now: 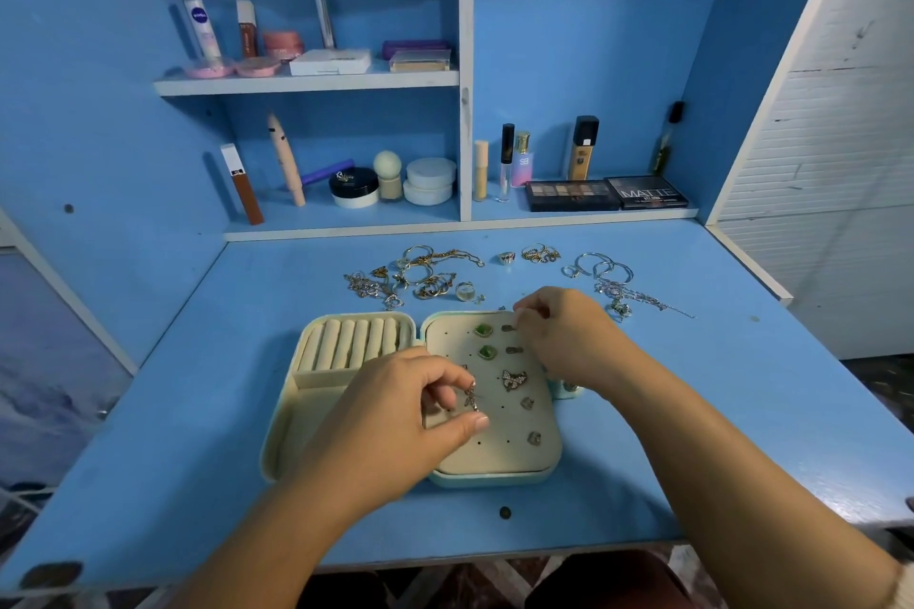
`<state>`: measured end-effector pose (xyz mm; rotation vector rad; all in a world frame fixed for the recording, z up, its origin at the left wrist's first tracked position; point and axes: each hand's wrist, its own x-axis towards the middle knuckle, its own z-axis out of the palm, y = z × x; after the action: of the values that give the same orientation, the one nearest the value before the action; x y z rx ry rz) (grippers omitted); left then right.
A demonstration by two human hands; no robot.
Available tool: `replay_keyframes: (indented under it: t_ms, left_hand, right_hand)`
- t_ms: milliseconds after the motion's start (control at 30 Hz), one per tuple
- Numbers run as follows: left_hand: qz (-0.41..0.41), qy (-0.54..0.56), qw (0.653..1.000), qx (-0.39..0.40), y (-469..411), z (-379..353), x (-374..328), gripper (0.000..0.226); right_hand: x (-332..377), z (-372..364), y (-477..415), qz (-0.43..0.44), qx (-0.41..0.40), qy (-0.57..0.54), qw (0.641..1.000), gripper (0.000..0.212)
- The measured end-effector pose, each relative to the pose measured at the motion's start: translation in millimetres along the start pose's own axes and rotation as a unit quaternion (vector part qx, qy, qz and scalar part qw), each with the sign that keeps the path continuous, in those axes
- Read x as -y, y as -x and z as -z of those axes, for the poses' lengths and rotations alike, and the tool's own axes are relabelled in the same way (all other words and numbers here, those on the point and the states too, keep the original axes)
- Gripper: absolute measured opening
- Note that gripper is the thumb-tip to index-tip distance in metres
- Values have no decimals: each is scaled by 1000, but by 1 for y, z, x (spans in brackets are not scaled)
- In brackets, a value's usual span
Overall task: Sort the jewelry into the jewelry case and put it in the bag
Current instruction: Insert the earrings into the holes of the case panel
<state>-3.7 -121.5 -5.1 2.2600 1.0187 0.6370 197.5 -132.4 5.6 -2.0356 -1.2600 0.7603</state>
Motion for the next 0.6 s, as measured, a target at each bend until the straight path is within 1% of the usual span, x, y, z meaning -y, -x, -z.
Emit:
replay_keyframes:
  t_ms: [167,233,300,367,433,533,567,600]
  left_hand:
    - [10,24,1000,-18,3,1,3,22]
    - [8,30,999,-21,4,1,3,23]
    - [2,36,999,-29,5,2,4,23]
    - [-1,47,998,-37,6,2,4,24]
    - [-3,51,998,-47,6,2,5,24]
    - [-3,50,996,-67,7,4,8,23]
    - [-1,55,996,-72,7,4,8,22]
    - [-1,60,995,-76,7,5,8,22]
  right_hand:
    - [3,-2,-2,-12,-15,6,1000,34]
    - [5,-3,-2,-27,-15,-6,1000,36]
    - [5,-3,-3,-37,-19,-27,999,34]
    - [7,-2,-4,-38,-39,-80,995,30]
    - [8,-1,-3,-41,-58,-177,982,25]
    - [11,-1,7,-51,-43,-350,934,22]
    - [9,-1,11,-48,-32,-367,928,24]
    - [6,0,16,-43,-20,-361,932,26]
